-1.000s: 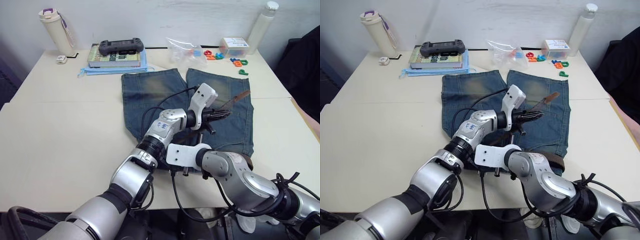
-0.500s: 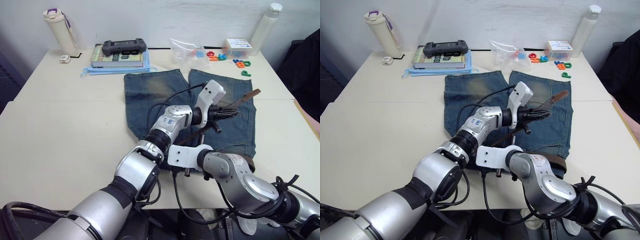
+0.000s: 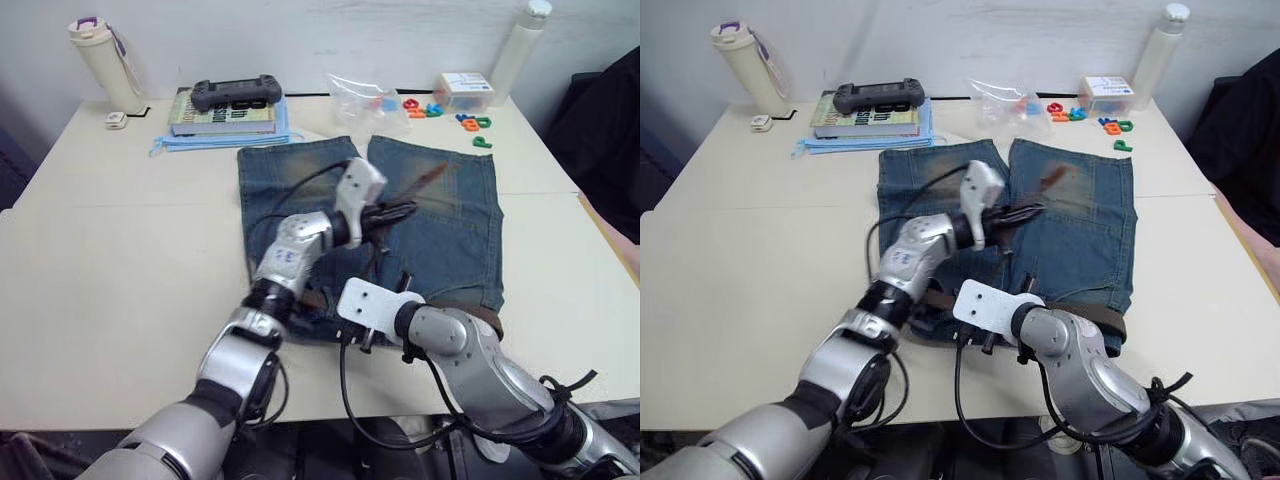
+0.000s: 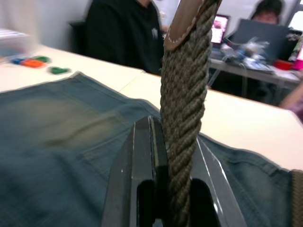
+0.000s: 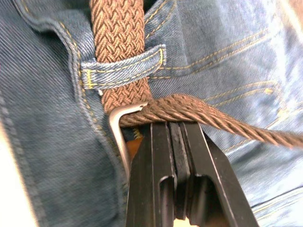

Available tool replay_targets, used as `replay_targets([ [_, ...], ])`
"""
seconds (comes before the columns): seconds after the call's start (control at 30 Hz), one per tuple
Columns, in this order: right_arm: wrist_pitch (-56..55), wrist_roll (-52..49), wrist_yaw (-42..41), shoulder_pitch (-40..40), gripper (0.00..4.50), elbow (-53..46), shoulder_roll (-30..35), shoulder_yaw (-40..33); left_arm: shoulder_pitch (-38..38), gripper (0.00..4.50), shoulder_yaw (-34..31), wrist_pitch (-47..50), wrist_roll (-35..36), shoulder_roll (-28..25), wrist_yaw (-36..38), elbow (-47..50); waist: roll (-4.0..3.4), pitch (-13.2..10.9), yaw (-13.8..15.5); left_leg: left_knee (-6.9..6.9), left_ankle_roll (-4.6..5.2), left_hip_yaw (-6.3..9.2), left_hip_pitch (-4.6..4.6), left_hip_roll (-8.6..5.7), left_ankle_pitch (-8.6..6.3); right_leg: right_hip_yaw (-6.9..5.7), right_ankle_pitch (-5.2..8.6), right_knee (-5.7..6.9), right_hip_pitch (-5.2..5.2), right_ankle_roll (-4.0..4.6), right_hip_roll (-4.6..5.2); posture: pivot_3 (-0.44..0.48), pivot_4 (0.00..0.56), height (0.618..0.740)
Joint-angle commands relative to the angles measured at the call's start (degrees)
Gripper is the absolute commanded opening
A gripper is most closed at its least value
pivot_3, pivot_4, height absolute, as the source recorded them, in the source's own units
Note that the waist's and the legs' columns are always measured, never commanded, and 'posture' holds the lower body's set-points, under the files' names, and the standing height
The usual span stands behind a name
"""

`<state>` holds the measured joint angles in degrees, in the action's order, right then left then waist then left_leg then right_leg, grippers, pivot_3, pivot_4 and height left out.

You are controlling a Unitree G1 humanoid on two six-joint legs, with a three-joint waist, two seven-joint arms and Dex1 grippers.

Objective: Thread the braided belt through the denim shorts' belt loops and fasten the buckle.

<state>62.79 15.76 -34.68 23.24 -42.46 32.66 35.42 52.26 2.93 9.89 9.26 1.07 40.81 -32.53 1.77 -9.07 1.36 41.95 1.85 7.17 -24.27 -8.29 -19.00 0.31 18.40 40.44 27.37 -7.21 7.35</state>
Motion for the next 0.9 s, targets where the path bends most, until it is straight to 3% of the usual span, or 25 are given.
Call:
replay_targets([
  [0.03,2.5,-5.0,-2.1,-3.0,0.08,-1.7,-1.4,-2.4,-7.4,0.0,1.2,7.1,0.7,-3.6,-1.5,18.7,-0.02,0.0,0.1,0.0,-0.01,0.01,0.0,0.0,-0.01,-0.01,0.01,0.0,0.01,0.01,-0.01,0.0,0.15,0.659],
  [0.17,3.4,-7.3,-1.2,-4.2,0.08,-3.3,-3.0,-6.6,-16.8,0.0,3.0,13.8,0.0,-8.8,-2.7,33.4,-0.04,0.0,0.1,0.06,-0.01,0.0,0.0,0.0,-0.01,0.01,0.01,0.03,-0.02,0.02,-0.01,0.0,0.15,0.659],
  [0.33,5.1,-9.9,0.1,-4.7,0.08,-5.2,-4.9,-12.2,-24.8,0.0,4.8,19.0,-0.6,-14.1,-3.8,43.5,-0.12,-0.1,0.2,0.06,-0.01,0.01,0.0,0.0,-0.01,0.0,0.02,0.04,-0.01,0.05,0.0,0.0,0.15,0.659],
  [0.7,9.5,-16.5,3.1,-4.9,0.08,-12.6,-8.6,-24.9,-29.6,0.0,7.3,12.9,-4.9,-25.3,-1.5,47.5,-0.27,-0.2,0.1,0.03,-0.02,0.0,-0.02,0.0,-0.02,0.0,0.04,0.07,0.03,0.08,0.01,0.0,0.15,0.659],
  [0.9,8.6,-19.2,4.2,-7.8,0.08,-17.2,-6.4,-25.8,-31.8,0.0,9.9,5.0,-8.9,-31.2,0.6,47.3,-0.33,-0.2,0.2,0.02,-0.03,-0.01,-0.02,0.0,-0.02,0.0,0.06,0.08,0.03,0.11,0.03,0.0,0.15,0.659],
])
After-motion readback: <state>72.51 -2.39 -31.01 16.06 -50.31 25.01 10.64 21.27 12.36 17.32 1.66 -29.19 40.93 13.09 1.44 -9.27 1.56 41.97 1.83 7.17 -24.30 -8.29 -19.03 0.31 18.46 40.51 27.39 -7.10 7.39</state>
